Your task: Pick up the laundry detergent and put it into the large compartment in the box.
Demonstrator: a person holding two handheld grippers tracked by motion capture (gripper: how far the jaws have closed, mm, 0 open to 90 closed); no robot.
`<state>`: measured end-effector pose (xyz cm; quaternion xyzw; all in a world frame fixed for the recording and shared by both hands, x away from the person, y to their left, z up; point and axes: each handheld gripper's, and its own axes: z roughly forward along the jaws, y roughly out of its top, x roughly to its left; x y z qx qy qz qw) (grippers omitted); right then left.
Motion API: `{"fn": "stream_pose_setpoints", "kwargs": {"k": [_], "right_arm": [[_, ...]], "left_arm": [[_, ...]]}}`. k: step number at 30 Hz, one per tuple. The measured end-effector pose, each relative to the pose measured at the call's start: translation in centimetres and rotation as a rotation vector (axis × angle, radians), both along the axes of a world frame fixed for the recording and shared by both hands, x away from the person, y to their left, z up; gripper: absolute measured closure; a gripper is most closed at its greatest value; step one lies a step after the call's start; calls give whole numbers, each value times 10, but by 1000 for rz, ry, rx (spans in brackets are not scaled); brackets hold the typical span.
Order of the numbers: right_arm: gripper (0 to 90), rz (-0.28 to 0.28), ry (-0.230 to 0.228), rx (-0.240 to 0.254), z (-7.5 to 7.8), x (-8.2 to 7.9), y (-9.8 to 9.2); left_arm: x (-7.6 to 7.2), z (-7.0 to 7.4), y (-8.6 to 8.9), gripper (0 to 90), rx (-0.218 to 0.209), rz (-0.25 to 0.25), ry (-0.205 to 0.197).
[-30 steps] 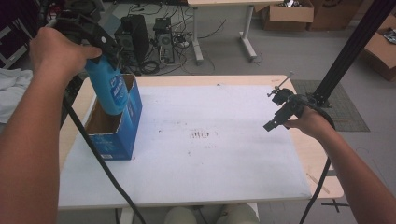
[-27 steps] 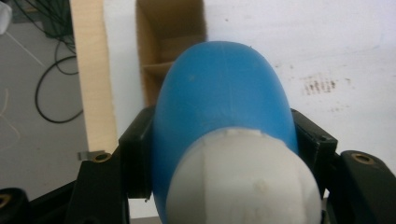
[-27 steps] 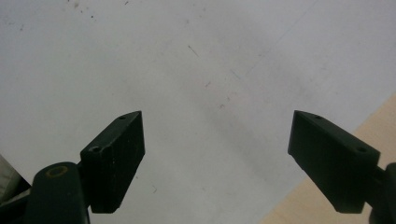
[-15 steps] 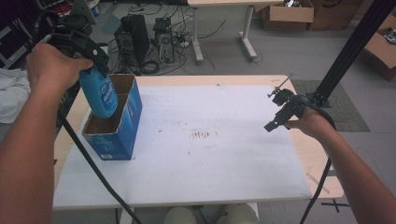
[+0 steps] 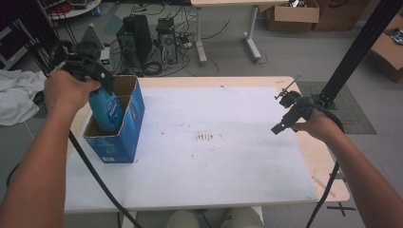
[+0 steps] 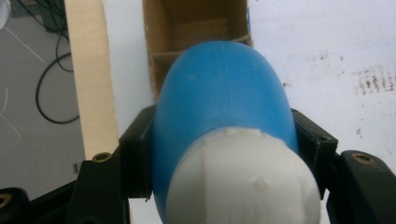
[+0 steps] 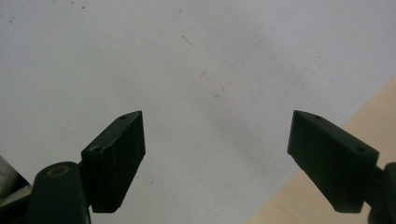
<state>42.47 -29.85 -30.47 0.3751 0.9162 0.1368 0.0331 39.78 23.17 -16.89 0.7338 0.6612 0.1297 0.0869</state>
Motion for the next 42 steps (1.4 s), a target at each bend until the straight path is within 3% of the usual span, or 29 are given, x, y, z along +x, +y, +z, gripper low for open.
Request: {"fn": "stream_pose_setpoints", "kwargs": {"k": [9, 20, 35, 42], "right_arm": [[190, -1, 11, -11, -4, -2, -4], [187, -3, 19, -19, -8, -2, -8], [187, -4, 23, -32, -10, -1, -8], [187, -13, 25, -30, -11, -3, -12]], "left_arm": [[3, -43, 4, 382, 9, -5, 15], [6, -84, 6, 381, 6, -4, 33], [9, -112, 5, 381, 7, -14, 82], [10, -112, 10, 380, -13, 4, 77]]}}
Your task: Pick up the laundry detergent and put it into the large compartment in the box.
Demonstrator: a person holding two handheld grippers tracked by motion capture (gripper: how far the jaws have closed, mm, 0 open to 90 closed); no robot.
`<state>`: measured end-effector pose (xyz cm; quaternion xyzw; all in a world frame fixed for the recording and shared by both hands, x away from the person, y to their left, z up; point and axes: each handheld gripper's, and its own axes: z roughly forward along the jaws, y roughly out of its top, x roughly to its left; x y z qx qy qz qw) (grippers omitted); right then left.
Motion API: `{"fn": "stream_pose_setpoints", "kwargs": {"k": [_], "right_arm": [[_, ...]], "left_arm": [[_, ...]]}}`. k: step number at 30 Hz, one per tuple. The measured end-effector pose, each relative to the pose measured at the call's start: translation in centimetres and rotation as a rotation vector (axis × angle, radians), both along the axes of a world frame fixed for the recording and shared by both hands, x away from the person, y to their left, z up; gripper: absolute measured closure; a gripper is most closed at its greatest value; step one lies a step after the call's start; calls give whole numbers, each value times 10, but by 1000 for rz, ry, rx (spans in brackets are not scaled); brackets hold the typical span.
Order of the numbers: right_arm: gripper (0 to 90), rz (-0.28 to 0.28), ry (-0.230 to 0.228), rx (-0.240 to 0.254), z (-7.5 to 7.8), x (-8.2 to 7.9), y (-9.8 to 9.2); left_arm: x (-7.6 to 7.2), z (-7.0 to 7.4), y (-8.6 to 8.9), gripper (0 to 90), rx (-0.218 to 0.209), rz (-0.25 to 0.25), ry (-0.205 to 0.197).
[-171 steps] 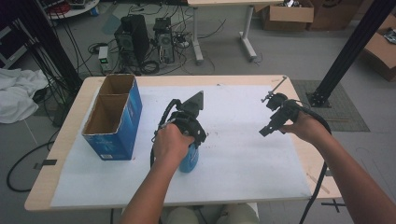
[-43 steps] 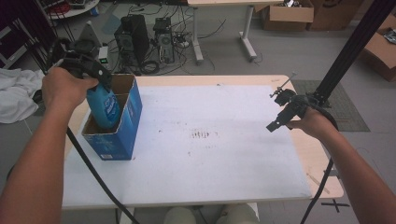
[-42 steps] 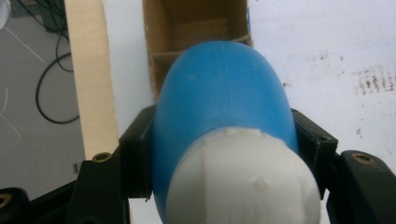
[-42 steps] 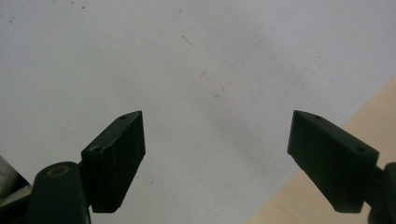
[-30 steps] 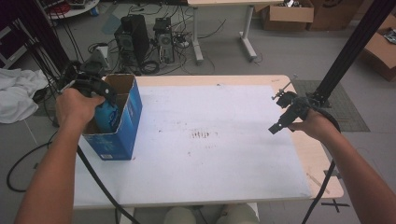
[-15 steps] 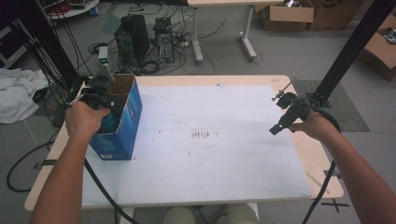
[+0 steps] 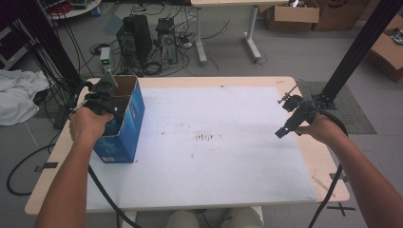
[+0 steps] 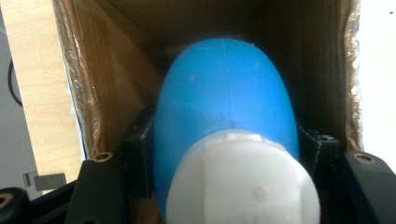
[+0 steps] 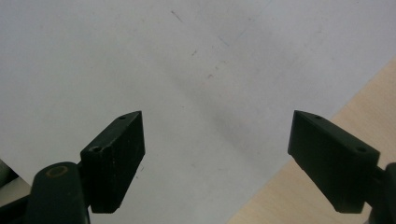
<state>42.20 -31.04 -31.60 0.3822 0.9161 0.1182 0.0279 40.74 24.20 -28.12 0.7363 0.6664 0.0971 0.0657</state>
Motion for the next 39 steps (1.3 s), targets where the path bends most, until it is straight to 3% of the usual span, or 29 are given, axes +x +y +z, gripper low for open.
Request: {"fn": "stream_pose_setpoints", "kwargs": {"k": [19, 39], "right_arm": [[188, 21, 10, -2, -4, 0, 2], [189, 39, 15, -5, -5, -2, 7]], "left_arm": [[3, -2, 10, 367, -45, 52, 20], [-3, 7, 10, 334, -58, 66, -17]]}}
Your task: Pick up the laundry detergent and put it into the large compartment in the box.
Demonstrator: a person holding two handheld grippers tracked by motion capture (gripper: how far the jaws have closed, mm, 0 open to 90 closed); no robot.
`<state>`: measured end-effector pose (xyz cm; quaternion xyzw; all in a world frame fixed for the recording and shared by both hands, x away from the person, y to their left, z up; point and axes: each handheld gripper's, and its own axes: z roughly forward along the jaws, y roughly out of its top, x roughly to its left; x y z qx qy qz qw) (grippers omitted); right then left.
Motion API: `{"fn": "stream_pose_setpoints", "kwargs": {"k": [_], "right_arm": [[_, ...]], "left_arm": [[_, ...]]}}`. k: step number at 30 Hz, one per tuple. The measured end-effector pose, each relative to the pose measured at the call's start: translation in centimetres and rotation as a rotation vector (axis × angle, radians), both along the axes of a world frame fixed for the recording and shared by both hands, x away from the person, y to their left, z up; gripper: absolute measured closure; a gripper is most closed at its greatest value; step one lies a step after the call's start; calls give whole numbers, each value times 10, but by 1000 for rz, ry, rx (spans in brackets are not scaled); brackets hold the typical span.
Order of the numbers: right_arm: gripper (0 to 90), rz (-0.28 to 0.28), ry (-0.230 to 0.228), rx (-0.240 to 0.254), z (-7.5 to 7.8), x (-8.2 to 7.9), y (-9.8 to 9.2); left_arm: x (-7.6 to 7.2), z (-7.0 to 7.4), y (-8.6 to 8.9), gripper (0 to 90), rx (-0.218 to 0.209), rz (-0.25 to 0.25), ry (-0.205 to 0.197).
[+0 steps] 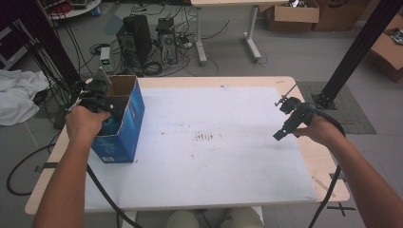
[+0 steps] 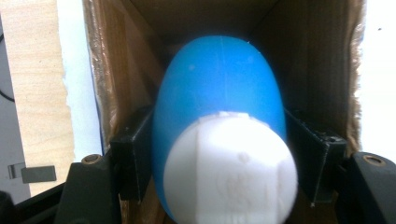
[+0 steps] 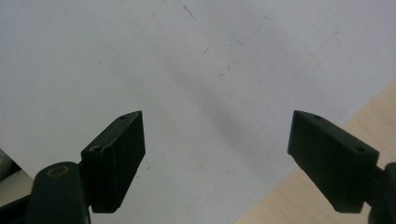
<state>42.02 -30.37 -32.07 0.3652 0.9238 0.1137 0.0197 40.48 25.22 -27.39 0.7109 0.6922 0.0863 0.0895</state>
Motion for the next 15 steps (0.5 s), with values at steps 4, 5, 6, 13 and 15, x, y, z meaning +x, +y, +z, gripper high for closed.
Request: {"fn": "stream_pose_setpoints", "kwargs": {"k": [4, 5, 6, 13, 15], "right_arm": [[189, 3, -3, 1, 1, -1, 1], [189, 3, -2, 1, 1, -1, 1], [189, 4, -2, 2, 1, -1, 1], [186, 2, -7, 11, 1, -3, 1], [187, -2, -7, 11, 2, -3, 1]], "left_arm": [[-2, 4, 0, 324, 7, -1, -6], [-2, 6, 0, 317, 10, -1, -5], [-3, 8, 0, 312, 8, 1, -11], [-7, 19, 1, 310, 8, 4, -33], [-8, 22, 2, 306, 5, 4, -37]]}}
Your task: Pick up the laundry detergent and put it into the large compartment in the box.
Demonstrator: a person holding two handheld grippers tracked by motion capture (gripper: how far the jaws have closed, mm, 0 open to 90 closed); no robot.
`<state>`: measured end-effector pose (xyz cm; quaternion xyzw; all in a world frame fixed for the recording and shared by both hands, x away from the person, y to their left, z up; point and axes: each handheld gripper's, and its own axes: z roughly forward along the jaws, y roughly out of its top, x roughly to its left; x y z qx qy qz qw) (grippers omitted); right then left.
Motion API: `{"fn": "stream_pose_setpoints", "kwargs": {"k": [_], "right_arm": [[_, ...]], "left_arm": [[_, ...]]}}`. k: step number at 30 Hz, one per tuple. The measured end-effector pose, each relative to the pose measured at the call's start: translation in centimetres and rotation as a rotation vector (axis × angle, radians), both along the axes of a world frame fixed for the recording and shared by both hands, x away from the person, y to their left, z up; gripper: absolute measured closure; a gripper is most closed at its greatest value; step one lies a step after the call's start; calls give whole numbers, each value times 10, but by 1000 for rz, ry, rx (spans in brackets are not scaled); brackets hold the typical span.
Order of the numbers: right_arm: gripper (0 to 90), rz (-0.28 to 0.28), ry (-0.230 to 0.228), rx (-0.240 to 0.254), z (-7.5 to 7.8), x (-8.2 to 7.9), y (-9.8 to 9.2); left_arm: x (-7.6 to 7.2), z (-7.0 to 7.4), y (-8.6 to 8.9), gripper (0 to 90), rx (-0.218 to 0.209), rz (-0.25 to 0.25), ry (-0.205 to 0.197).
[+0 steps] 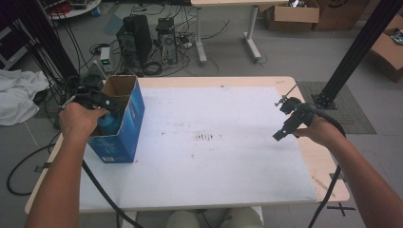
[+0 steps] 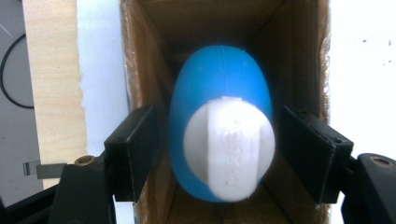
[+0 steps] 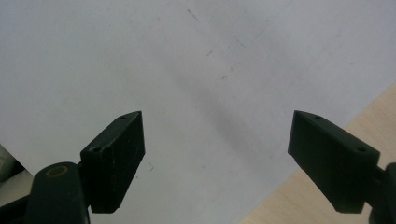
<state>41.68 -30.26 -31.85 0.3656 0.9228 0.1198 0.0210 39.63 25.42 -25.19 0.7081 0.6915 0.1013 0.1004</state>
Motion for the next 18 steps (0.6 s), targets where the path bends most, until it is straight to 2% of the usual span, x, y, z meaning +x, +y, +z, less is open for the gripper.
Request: {"fn": "stream_pose_setpoints", "kwargs": {"k": [6, 13, 18], "right_arm": [[186, 1, -6, 5, 2, -1, 0], [186, -2, -13, 11, 6, -4, -1], [186, 1, -19, 14, 8, -7, -1]], "left_arm": [[-4, 10, -1, 299, 11, -2, -13], [-11, 29, -5, 288, 27, -9, -40], [-16, 40, -11, 281, 24, -17, -61]]}}
